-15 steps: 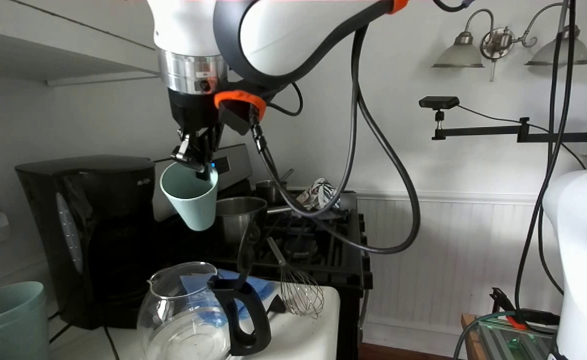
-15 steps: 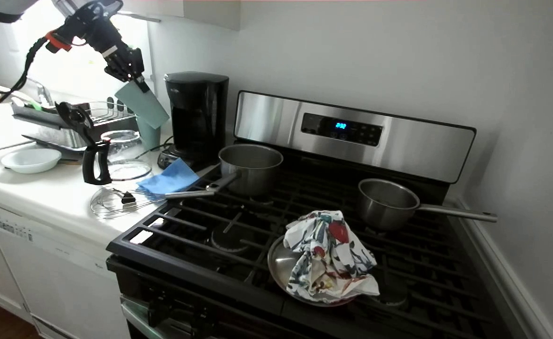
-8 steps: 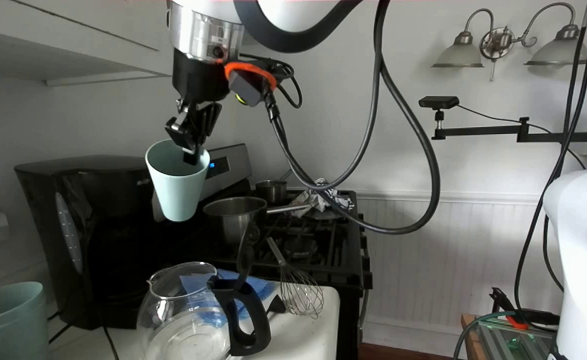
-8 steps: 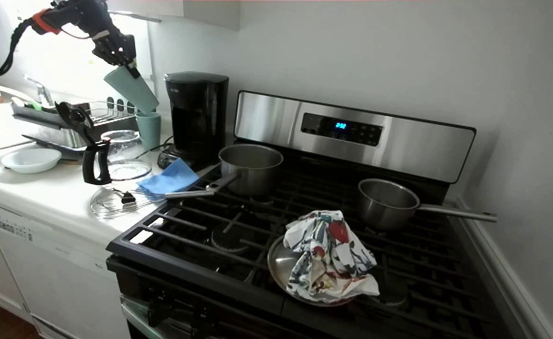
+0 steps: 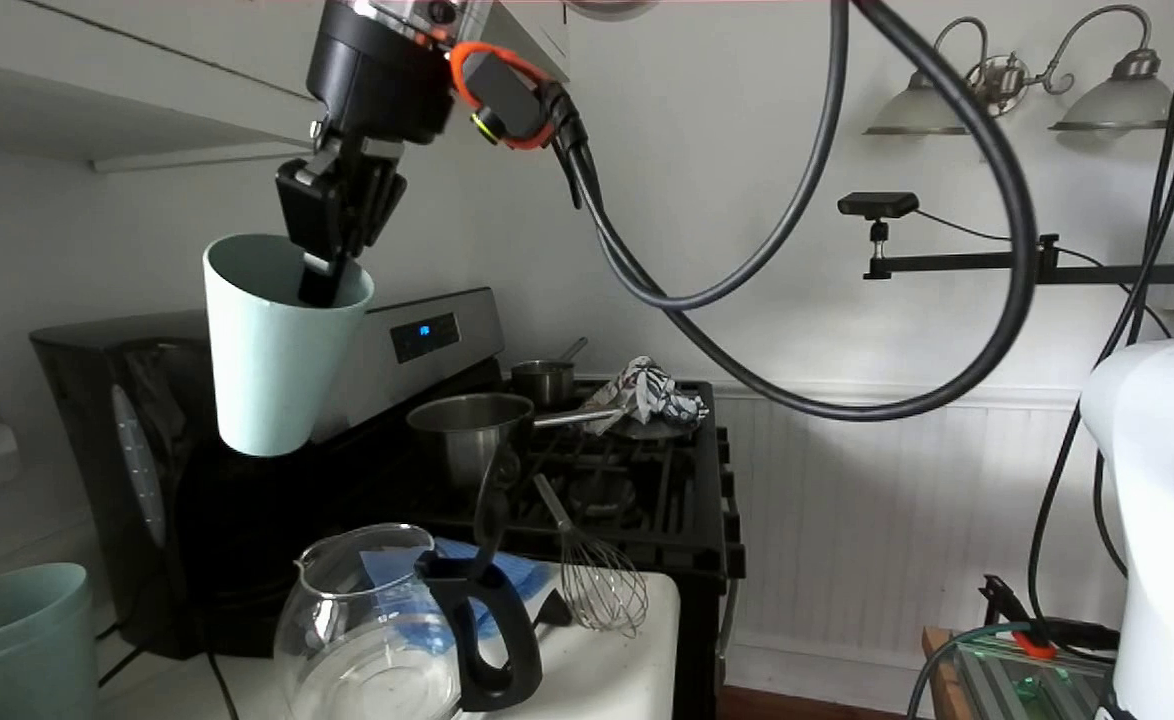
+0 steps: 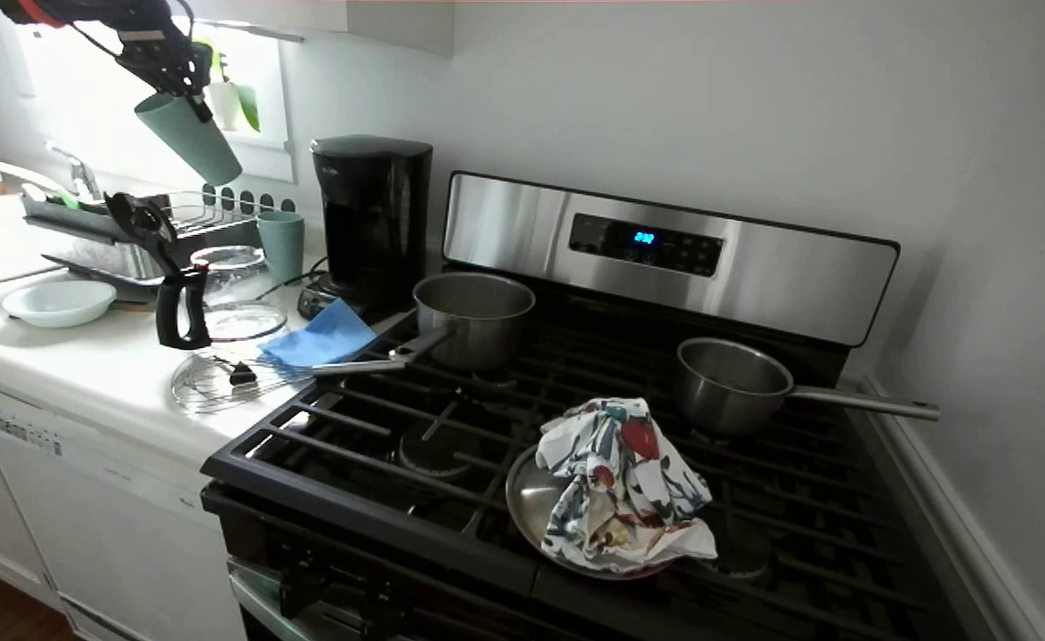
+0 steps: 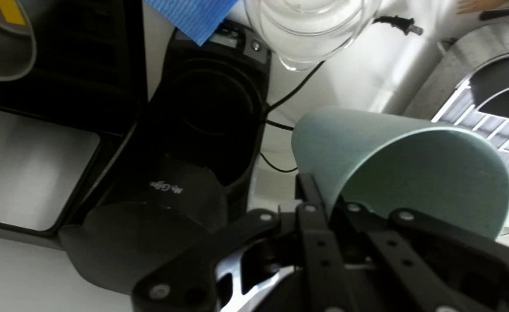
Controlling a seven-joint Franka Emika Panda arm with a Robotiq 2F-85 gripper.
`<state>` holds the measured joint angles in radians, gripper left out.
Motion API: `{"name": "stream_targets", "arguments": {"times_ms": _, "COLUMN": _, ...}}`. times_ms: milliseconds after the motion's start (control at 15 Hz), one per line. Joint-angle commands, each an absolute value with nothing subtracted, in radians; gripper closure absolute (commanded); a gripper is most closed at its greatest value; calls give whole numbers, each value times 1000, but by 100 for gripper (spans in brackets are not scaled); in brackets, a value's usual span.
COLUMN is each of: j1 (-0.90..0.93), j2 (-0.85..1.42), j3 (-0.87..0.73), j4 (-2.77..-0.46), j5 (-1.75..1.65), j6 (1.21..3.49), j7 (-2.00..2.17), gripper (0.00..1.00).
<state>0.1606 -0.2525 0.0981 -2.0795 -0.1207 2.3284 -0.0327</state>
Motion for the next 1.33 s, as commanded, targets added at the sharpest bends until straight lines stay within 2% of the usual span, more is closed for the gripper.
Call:
{"name": "stream_targets", "arguments": {"times_ms": 0, "j1": 194, "j2": -274, "j3": 90, "j4": -2079, "j5": 21, "j6": 2287, "j7": -157, "gripper": 99}}
{"name": "stream_targets", "arguments": {"times_ms": 467, "j1": 232, "j2": -247, "j3": 93, "j4": -2055, "j5": 167, "j6": 2126, "j7": -336, "gripper": 99}}
{"name": "stream_targets", "arguments": {"times_ms": 867, "j1": 253, "j2": -230, "j3": 110, "j4": -2066, "j5": 148, "j6": 1993, "j7": -492, "gripper": 99}}
{"name": "stream_targets", "arguments": {"times_ms": 1267, "j1": 242, "j2": -221, "j3": 122, "j4": -2077, "j5": 137, "j6": 1996, "j7": -491, "gripper": 96}}
